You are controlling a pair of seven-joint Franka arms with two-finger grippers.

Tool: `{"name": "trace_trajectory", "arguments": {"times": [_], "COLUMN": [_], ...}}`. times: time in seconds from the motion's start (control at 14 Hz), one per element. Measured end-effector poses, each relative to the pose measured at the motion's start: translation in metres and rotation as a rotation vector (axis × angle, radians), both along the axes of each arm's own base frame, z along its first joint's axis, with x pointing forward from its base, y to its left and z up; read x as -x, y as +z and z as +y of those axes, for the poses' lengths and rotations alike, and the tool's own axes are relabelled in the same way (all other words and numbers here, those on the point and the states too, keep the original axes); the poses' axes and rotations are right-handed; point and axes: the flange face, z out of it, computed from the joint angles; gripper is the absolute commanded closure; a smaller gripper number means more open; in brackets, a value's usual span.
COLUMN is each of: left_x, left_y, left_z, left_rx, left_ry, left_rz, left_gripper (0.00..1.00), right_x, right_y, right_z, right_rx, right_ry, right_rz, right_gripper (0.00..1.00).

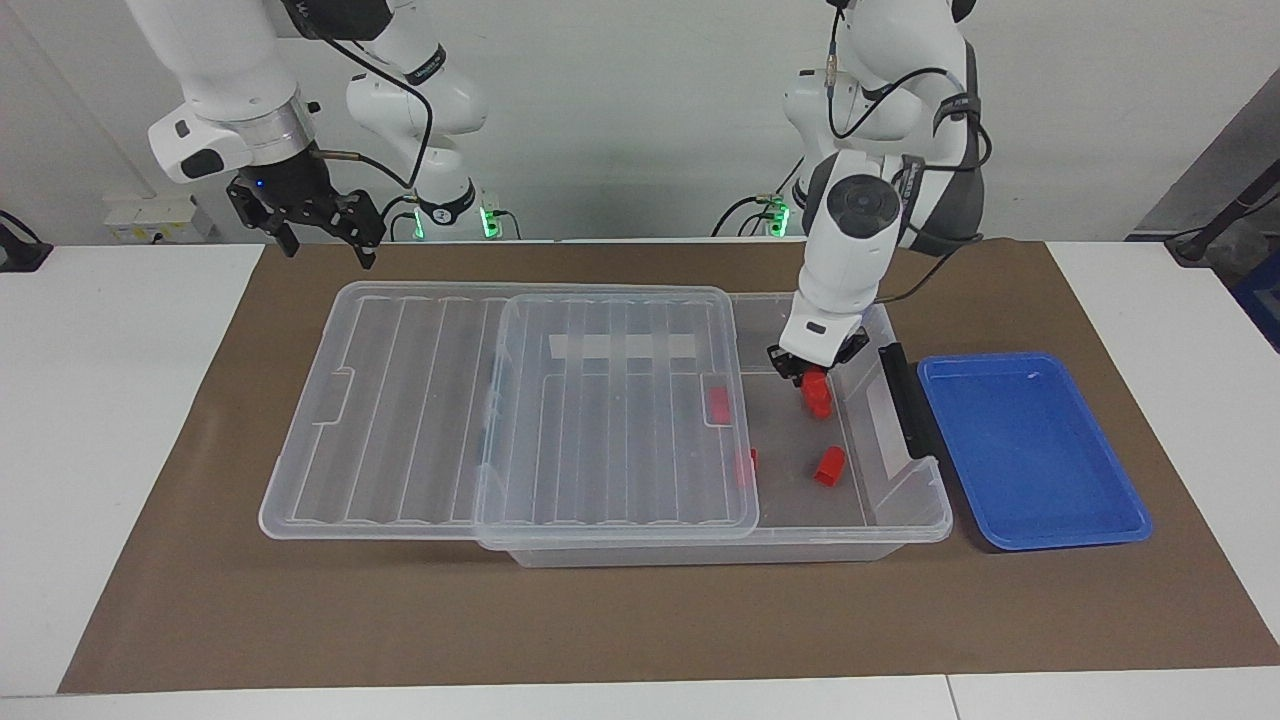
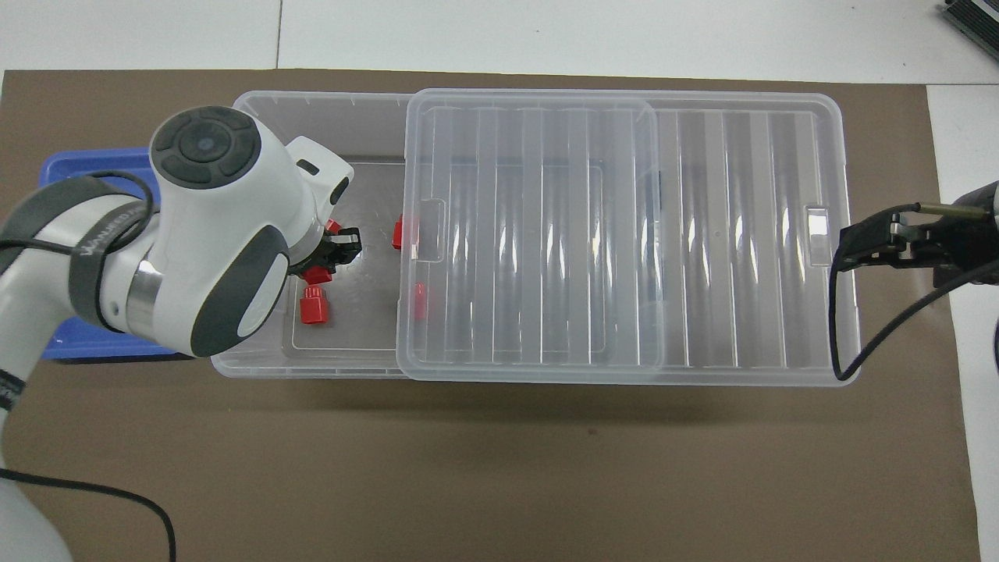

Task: Place red block in blue tray from box
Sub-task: 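Lift the red block with the left gripper and carry it toward the blue tray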

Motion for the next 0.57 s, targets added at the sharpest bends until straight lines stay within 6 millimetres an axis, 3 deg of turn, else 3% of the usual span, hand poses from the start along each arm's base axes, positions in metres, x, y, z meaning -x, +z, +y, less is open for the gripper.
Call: {"name": "trace_trajectory", "arguments": {"times": [0.29, 0.43, 0.57], "left_x": [-0.006, -0.014, -0.018], "left_y": [0.052, 0.072, 0.088], "left_z": [0.044, 0.093, 0.159], "left_rx": [-0.003, 0.007, 0.017], "left_ry": [0.007, -0.026, -0.064], "left_rz": [0.009, 0.003, 0.001], "left_gripper": [1.00, 1.00, 1.00], "right_x": [0.000, 0.000, 0.000], "right_y": [0.000, 0.000, 0.000], "right_z": [0.000, 0.000, 0.000], "right_rx": [0.000, 0.000, 0.000], "right_ry": [0.000, 0.000, 0.001], "right_rz": [0.000, 0.000, 0.000], "right_gripper": [0.00, 0.00, 0.00]}}
